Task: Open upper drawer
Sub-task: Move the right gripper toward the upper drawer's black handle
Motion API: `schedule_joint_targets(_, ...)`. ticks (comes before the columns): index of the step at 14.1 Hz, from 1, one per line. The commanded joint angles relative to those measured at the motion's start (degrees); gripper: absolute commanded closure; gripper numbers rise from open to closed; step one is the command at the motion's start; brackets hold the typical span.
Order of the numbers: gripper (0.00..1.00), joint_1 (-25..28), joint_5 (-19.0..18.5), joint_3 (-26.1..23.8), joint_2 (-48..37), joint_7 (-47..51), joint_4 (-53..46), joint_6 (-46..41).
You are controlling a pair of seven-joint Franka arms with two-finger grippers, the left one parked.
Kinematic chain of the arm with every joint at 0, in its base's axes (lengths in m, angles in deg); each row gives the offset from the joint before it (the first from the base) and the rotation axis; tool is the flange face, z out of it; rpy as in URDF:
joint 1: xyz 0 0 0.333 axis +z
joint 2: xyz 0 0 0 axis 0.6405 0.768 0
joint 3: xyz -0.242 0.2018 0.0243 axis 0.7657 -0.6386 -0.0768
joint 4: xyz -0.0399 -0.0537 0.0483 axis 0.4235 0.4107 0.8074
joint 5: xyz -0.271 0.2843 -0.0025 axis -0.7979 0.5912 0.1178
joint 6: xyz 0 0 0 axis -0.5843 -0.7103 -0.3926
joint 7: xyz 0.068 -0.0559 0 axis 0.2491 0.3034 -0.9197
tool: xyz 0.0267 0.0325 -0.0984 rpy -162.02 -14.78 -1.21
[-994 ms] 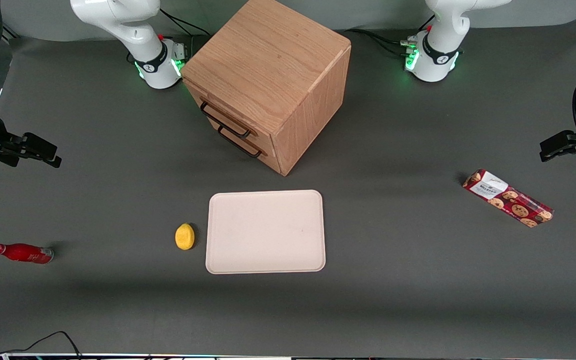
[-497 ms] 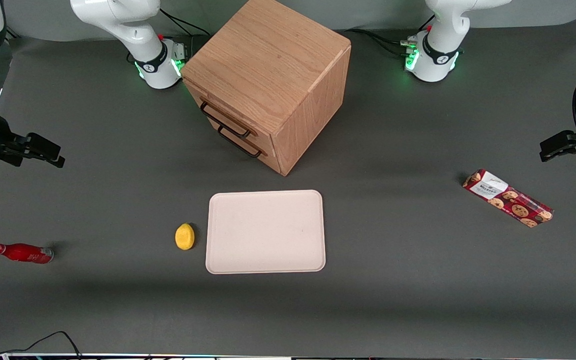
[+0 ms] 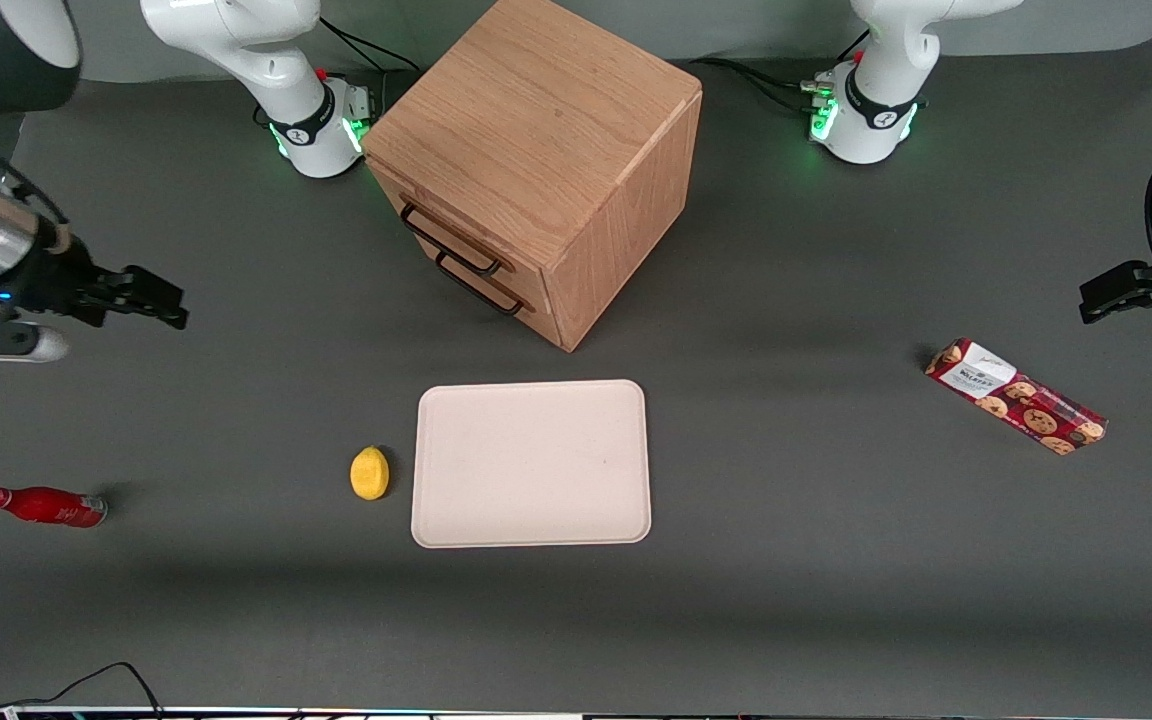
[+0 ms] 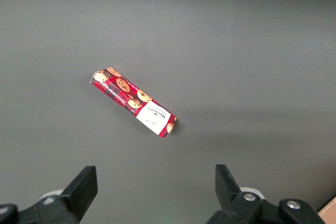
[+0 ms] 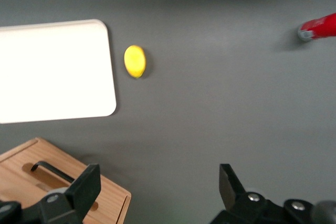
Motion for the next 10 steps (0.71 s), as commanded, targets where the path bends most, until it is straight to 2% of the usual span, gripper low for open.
schedule_joint_targets(1, 0.0, -1.0, 0.5, -5.5, -0.3, 0.6, 1.6, -0.3)
schedule_joint_targets(5, 0.0, -2.8, 0.7, -12.8, 0.3, -4.9, 3.7, 0.2)
schedule_joint_targets(8, 0.0, -3.5, 5.6, -15.5, 0.4, -8.6, 4.4, 0.7)
schedule_joint_targets(10, 0.0, -3.5, 6.5, -17.0, 0.6, -14.0, 5.1, 1.3)
